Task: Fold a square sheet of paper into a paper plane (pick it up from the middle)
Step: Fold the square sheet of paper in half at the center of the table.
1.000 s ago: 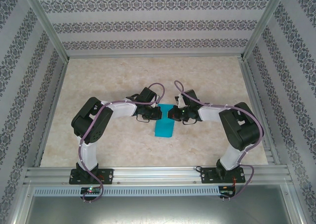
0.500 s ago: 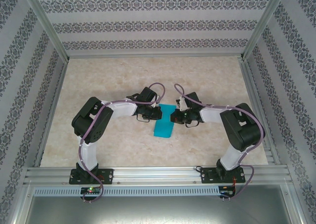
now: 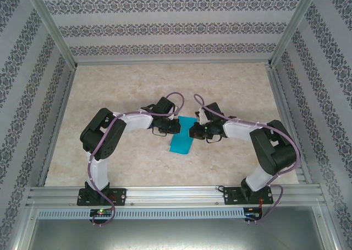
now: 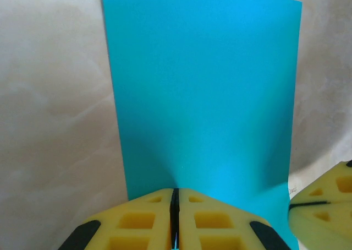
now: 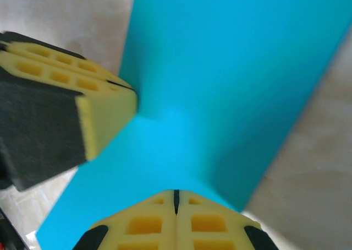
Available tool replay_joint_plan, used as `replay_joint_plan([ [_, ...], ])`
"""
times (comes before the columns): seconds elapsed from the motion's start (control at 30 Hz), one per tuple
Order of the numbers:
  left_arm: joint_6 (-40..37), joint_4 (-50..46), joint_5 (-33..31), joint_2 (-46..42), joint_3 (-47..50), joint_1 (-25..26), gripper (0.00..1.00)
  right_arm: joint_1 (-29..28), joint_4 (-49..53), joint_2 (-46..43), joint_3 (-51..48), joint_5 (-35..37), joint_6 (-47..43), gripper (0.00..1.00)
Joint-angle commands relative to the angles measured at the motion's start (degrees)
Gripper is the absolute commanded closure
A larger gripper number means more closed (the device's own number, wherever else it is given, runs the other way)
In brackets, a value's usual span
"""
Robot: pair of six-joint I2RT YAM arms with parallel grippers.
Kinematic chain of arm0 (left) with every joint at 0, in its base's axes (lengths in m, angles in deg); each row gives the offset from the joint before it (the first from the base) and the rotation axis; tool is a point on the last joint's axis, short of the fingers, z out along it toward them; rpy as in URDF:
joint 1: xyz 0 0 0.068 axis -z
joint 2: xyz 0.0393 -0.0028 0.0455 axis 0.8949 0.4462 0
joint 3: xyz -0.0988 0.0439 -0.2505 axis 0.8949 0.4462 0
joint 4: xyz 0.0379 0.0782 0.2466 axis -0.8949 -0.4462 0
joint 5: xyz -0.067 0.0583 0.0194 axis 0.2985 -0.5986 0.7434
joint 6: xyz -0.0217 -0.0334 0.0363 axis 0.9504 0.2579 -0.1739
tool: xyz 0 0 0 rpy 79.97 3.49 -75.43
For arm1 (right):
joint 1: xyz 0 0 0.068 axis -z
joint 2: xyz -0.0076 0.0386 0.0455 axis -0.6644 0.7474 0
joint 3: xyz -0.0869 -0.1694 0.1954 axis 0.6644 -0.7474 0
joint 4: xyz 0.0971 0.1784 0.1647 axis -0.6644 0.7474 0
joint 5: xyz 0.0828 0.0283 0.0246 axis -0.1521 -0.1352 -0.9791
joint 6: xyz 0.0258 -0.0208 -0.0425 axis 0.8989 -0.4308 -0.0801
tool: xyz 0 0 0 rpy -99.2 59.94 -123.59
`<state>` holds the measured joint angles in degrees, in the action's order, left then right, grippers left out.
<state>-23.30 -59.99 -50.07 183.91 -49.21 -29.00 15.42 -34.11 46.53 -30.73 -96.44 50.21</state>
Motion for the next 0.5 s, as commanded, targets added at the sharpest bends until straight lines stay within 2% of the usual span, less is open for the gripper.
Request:
replay_joint_plan([
  [0.0,-1.8,-11.5,-6.7,5.1,2.7,-0.5,0.87,-1.1,0.5,3.6,2.5,-0.4,-0.2,0.96],
  [0.2,-2.0,-11.8,-6.7,5.3,2.5,-0.5,0.87,-1.0,3.3,6.1,2.2,-1.7,-3.8,0.96],
  [0.47,-2.1,-12.1,-7.0,5.9,2.3,-0.7,0.87,-0.1,6.8,1.7,-3.0,-1.8,-6.2,0.96],
])
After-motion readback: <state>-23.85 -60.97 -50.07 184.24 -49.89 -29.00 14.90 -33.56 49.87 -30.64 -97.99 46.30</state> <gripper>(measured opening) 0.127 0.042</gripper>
